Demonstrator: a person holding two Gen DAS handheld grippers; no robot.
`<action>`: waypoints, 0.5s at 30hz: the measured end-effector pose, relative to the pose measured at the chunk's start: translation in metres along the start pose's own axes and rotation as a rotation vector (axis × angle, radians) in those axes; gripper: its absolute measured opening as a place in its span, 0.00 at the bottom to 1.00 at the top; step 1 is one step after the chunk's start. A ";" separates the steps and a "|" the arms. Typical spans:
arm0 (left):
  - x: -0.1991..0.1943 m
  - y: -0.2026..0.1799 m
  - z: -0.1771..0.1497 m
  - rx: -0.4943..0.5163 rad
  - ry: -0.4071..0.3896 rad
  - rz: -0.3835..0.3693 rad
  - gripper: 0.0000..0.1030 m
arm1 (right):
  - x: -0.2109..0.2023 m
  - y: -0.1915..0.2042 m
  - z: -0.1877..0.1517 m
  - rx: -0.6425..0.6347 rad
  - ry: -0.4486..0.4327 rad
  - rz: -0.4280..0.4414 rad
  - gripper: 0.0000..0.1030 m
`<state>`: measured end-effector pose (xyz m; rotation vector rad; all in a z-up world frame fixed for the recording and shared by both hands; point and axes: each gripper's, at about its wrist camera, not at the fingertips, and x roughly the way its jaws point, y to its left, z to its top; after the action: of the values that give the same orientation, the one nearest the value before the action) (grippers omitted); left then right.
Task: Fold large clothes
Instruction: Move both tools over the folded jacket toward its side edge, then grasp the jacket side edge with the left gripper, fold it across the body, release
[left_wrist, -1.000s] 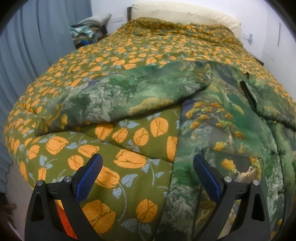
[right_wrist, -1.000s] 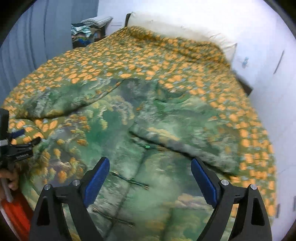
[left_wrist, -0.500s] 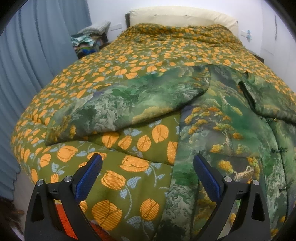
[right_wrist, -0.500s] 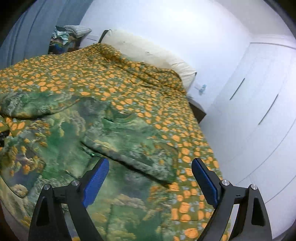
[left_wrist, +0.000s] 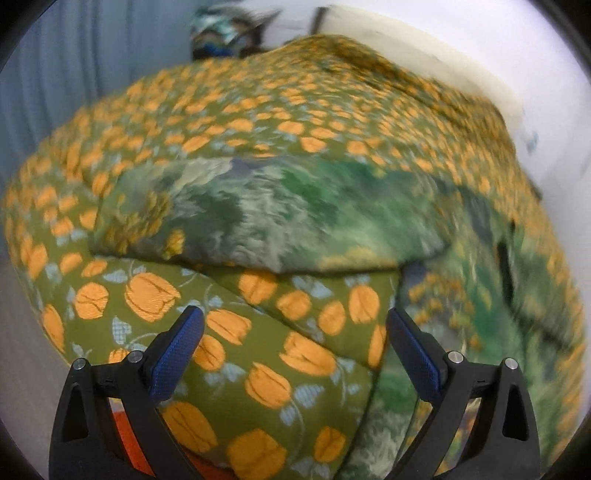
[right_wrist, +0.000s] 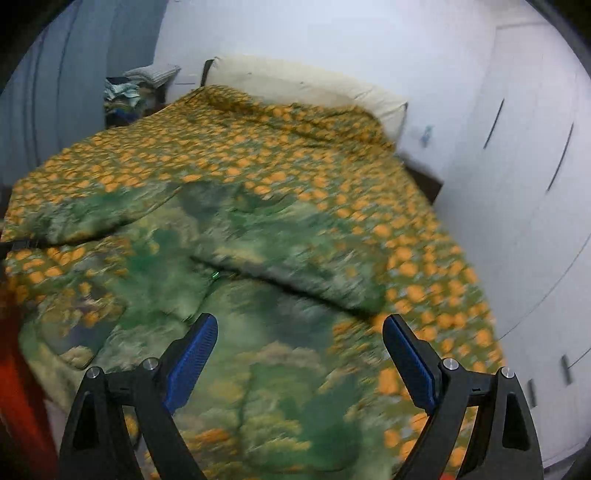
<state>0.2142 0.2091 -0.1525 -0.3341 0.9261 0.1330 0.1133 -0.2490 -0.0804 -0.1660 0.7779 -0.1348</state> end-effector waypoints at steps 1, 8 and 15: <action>0.003 0.012 0.005 -0.045 0.007 -0.017 0.96 | 0.003 0.003 -0.005 0.002 0.016 0.018 0.88; 0.059 0.123 0.038 -0.457 0.149 -0.062 0.97 | 0.018 0.024 -0.027 0.052 0.120 0.160 0.88; 0.095 0.169 0.060 -0.642 0.087 -0.057 0.96 | 0.017 0.043 -0.027 0.032 0.131 0.182 0.88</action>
<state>0.2741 0.3853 -0.2335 -0.9655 0.9432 0.3675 0.1084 -0.2125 -0.1192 -0.0557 0.9165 0.0144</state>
